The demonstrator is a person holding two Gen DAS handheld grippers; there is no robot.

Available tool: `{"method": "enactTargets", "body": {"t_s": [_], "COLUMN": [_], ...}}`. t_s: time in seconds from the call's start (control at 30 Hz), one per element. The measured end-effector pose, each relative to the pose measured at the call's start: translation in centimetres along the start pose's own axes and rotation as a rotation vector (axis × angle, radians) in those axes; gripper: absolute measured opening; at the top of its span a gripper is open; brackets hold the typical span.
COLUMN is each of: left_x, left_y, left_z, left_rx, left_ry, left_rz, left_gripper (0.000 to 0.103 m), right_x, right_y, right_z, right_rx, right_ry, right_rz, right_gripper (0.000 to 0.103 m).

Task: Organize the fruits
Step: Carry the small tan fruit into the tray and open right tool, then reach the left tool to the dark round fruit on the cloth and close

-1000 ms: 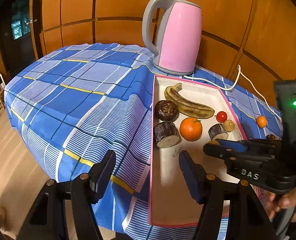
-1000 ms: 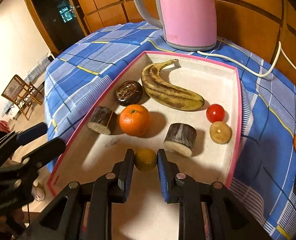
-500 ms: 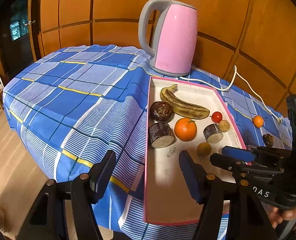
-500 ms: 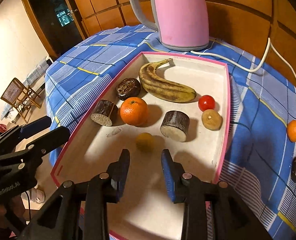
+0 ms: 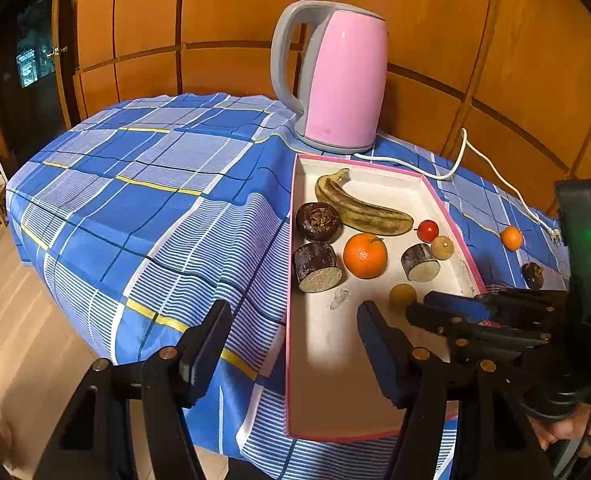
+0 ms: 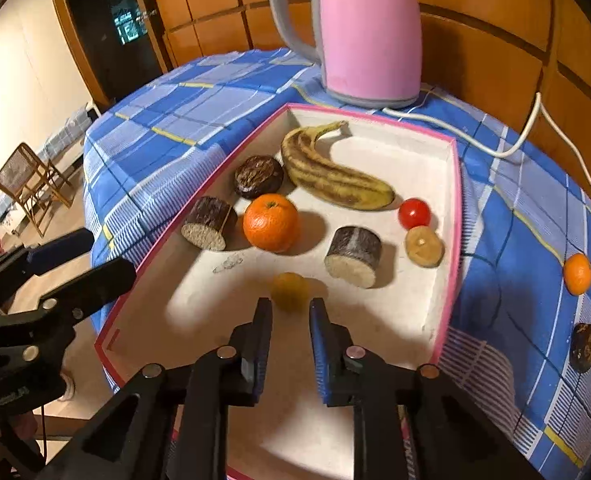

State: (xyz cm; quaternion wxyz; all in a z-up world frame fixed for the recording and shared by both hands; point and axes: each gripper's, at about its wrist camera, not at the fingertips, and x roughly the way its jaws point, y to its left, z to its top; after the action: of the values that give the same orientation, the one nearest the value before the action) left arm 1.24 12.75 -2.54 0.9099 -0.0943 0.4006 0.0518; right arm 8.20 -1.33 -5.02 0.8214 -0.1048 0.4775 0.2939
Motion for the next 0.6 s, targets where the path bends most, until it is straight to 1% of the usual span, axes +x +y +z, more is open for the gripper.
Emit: {"method": "enactTargets", "body": {"t_s": [0.07,0.17,0.3,0.33,0.37,0.43,0.5,0.6], "left_x": [0.1,0.2,0.3,0.4,0.4,0.4,0.4,0.3], "left_y": [0.1,0.1,0.2,0.1,0.2,0.2,0.1,-0.1], "left_z": [0.0,-0.2,-0.2,-0.2,-0.2,-0.2,-0.3,-0.3], "left_rx": [-0.004,0.003,0.000,0.000,-0.002,-0.005,0.000,0.002], "left_ry": [0.004,0.007,0.012,0.013,0.013,0.014,0.013,0.010], "left_rz": [-0.001,0.003,0.003,0.004,0.004,0.001,0.001,-0.004], "left_gripper": [0.066,0.066,0.066,0.066,0.066,0.066,0.066,0.066], "right_x": [0.5,1.5,1.4,1.3,1.0,0.8,0.6,0.0], "right_y": [0.1,0.1,-0.2,-0.2,-0.1,-0.1,-0.1,-0.4], "right_z": [0.0,0.5,1.8,2.0,1.9,1.6,1.0,0.0], "right_rx": [0.002,-0.004,0.011,0.011,0.010,0.011,0.028,0.049], "right_ry": [0.017,0.027,-0.007,-0.015,-0.020,-0.016,-0.009,-0.014], "right_rz": [0.011,-0.023,-0.044,-0.034,-0.014,-0.011,0.015,0.005], "right_gripper": [0.019,0.019,0.019,0.019,0.019,0.019,0.019,0.019]}}
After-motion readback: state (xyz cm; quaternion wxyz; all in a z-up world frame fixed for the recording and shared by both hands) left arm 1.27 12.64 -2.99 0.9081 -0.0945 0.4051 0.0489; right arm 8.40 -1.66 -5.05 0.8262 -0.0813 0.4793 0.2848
